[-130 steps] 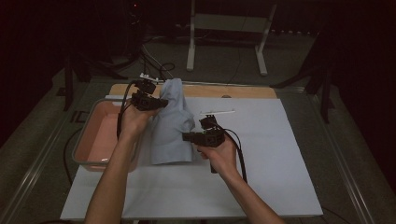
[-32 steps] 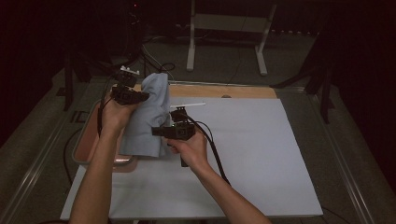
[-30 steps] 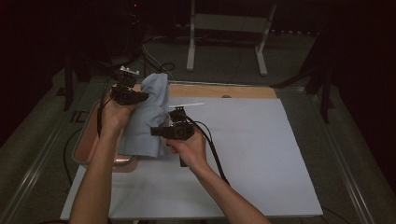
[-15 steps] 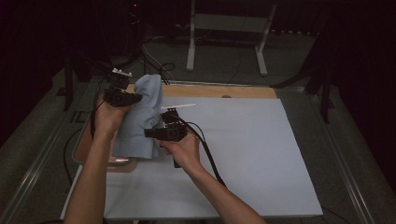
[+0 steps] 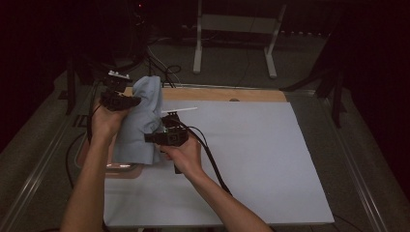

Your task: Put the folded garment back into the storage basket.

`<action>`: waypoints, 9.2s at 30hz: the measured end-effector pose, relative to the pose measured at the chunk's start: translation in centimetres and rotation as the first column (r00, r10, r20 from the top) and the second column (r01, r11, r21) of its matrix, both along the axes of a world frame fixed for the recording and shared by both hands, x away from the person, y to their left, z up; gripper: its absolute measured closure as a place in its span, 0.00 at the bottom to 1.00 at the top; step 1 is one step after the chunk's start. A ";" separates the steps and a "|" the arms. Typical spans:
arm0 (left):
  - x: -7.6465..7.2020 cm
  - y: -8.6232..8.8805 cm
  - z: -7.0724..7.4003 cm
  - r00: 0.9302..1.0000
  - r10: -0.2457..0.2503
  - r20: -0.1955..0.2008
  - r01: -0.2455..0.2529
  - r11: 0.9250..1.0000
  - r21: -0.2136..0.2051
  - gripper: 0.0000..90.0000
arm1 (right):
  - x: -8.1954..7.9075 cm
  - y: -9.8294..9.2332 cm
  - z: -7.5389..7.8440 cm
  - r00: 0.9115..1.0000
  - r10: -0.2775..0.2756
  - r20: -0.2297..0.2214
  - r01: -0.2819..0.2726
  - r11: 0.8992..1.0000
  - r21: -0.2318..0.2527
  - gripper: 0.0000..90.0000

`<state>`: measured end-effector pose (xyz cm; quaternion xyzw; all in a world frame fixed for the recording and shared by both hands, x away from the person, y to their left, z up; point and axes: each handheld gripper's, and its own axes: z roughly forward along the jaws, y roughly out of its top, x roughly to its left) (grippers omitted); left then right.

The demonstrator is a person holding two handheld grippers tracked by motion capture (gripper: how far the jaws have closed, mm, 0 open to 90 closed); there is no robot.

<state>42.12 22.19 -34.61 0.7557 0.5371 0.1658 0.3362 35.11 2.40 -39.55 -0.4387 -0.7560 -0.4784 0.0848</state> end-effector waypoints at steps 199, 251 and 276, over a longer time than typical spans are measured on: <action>-0.1 4.8 -12.4 0.948 0.203 -0.246 -0.175 0.976 0.132 0.72 | 1.2 2.5 -3.1 0.967 -0.026 0.254 0.059 0.990 -0.124 0.56; -2.3 4.9 -8.8 0.975 0.217 -0.043 -0.218 0.976 -0.023 0.23 | 1.4 -3.8 -2.4 0.937 -0.048 0.346 0.096 0.988 -0.123 0.22; -6.0 1.4 -6.3 0.989 0.061 0.131 -0.053 0.997 -0.064 0.00 | 0.0 -11.0 -2.1 0.912 -0.101 0.398 0.156 0.982 -0.109 0.17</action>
